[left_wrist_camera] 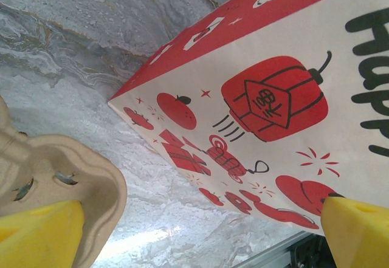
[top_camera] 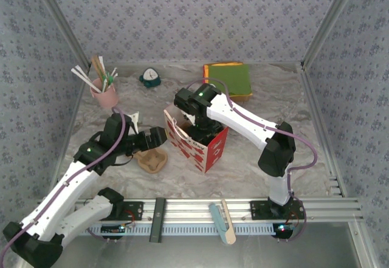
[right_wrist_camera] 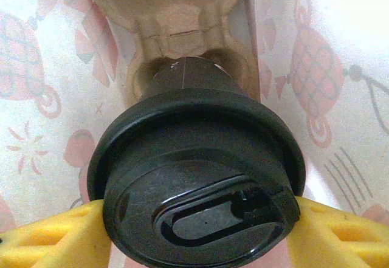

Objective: Pack the takeout coffee

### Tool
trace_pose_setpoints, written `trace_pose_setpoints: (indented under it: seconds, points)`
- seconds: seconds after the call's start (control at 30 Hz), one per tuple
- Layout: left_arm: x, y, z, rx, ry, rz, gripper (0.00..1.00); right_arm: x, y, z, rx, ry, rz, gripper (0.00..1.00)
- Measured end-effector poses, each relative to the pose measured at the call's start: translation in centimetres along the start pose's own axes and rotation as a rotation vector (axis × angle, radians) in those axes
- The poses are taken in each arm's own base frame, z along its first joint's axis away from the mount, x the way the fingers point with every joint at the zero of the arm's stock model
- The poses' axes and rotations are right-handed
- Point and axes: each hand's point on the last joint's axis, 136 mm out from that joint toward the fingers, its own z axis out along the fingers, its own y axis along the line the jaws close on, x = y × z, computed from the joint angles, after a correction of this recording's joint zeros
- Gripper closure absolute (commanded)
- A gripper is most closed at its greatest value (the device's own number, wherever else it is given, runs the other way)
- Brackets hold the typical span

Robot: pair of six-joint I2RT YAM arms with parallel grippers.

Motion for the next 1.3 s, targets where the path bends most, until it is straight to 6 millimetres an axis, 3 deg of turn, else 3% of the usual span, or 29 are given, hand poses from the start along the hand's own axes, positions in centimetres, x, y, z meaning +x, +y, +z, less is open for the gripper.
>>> trace_pose_setpoints:
  seconds: [1.3]
  points:
    - [0.21, 0.14, 0.41, -0.009, 0.015, 0.001, 0.0, -0.19, -0.37, 0.1, -0.006, -0.002, 0.007, 0.31]
